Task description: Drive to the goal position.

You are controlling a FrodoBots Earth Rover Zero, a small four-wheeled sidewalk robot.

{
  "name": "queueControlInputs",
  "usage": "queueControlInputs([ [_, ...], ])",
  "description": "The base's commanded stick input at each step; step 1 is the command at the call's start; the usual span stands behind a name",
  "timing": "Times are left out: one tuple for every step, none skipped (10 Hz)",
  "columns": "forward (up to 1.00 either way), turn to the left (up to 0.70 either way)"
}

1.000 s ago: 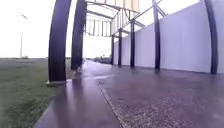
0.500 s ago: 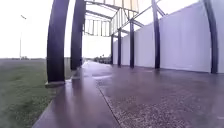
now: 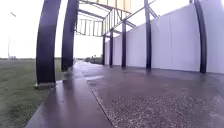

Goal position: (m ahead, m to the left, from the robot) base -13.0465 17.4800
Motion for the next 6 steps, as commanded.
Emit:
queueControlInputs([
  [0.00, 0.00],
  [0.00, 0.00],
  [0.00, 0.00],
  [0.00, -0.45],
  [0.00, -0.45],
  [0.00, -0.45],
])
